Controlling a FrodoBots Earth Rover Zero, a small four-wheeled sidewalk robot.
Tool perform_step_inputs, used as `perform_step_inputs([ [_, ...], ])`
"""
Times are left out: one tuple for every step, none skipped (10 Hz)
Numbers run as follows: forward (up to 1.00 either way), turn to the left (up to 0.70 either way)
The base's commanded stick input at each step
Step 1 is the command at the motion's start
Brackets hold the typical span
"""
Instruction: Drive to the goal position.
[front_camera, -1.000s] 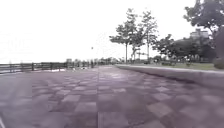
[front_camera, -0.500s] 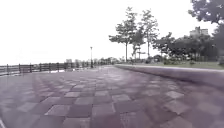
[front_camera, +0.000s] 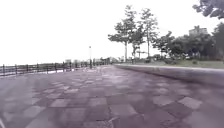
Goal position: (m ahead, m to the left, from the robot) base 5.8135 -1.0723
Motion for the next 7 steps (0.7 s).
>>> perform_step_inputs([
  [1.00,0.00],
  [1.00,0.00],
  [1.00,0.00],
  [1.00,0.00],
  [1.00,0.00],
  [1.00,0.00],
  [1.00,0.00],
])
